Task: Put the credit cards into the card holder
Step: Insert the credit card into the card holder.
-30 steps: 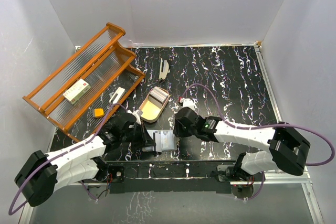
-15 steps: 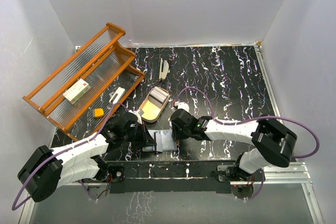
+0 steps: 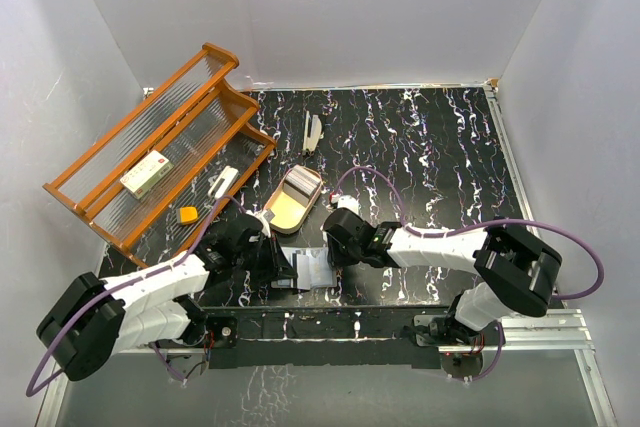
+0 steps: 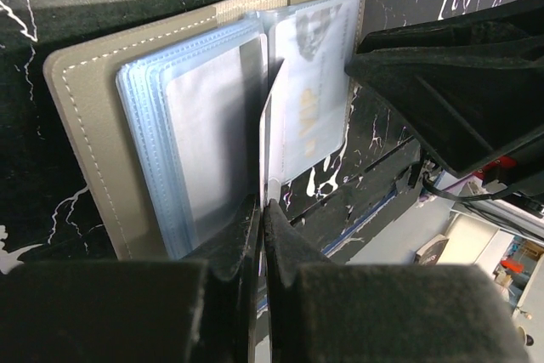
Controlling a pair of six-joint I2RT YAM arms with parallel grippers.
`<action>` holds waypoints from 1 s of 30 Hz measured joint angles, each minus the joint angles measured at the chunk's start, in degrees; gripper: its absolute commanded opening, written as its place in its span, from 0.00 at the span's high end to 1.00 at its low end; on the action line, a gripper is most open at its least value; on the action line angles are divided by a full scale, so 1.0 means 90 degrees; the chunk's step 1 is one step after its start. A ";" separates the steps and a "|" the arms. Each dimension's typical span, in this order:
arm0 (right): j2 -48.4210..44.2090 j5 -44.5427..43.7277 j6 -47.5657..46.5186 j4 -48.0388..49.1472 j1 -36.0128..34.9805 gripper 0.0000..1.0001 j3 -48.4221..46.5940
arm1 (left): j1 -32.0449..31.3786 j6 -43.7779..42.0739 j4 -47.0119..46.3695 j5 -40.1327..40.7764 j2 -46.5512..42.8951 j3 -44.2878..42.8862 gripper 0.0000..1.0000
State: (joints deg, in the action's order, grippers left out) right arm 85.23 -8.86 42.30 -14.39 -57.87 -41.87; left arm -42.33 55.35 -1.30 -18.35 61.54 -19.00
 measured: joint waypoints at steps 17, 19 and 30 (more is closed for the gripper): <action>0.0012 -0.0010 0.0000 0.0012 -0.0005 0.82 0.0000 | 0.0012 -0.0131 -0.0153 0.0134 0.0403 -0.0075 1.00; 0.0012 -0.0012 0.0000 0.0012 -0.0005 0.82 0.0000 | 0.0012 -0.0126 -0.0141 0.0163 0.0406 -0.0095 1.00; 0.0012 -0.0024 0.0056 0.0046 -0.0017 0.82 0.0010 | 0.0012 -0.0046 -0.0182 0.0350 0.0406 -0.0107 1.00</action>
State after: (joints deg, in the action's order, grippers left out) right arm 85.34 -9.08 42.81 -13.98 -58.02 -41.78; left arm -42.22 54.94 -2.94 -15.20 65.19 -19.97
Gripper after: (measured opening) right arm 0.185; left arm 0.010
